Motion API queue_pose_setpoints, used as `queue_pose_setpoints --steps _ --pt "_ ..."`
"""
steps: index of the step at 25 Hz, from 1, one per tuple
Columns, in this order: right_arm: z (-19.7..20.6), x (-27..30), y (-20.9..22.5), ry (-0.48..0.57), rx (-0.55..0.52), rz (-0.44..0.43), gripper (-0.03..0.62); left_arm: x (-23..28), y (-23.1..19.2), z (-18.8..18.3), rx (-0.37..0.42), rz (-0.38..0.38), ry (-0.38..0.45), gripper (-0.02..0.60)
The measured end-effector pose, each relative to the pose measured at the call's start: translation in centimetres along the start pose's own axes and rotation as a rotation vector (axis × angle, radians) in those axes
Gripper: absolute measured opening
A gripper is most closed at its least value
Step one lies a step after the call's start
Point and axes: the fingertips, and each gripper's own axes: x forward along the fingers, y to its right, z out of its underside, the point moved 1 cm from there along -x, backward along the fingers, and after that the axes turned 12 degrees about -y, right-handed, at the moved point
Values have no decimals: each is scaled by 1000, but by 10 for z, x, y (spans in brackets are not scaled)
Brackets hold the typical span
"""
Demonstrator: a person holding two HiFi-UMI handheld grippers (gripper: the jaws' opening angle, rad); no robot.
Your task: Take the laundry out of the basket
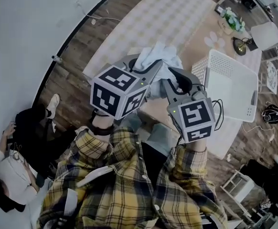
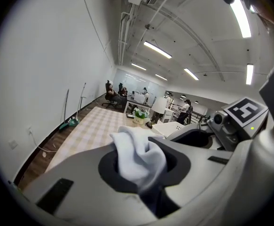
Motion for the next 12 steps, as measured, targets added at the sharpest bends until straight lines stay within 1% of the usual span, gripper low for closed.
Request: queue_pose_setpoints --steps 3,6,10,12 --pt "15 21 3 -27 34 3 92 18 -11 14 3 20 -31 72" --pt "34 37 9 -48 68 3 94 37 -16 28 -11 27 -54 74" --pt "73 59 14 -88 136 -32 98 67 -16 57 -58 23 -96 77" --pt "91 75 15 -103 185 -41 101 80 -23 74 -75 27 -110 83"
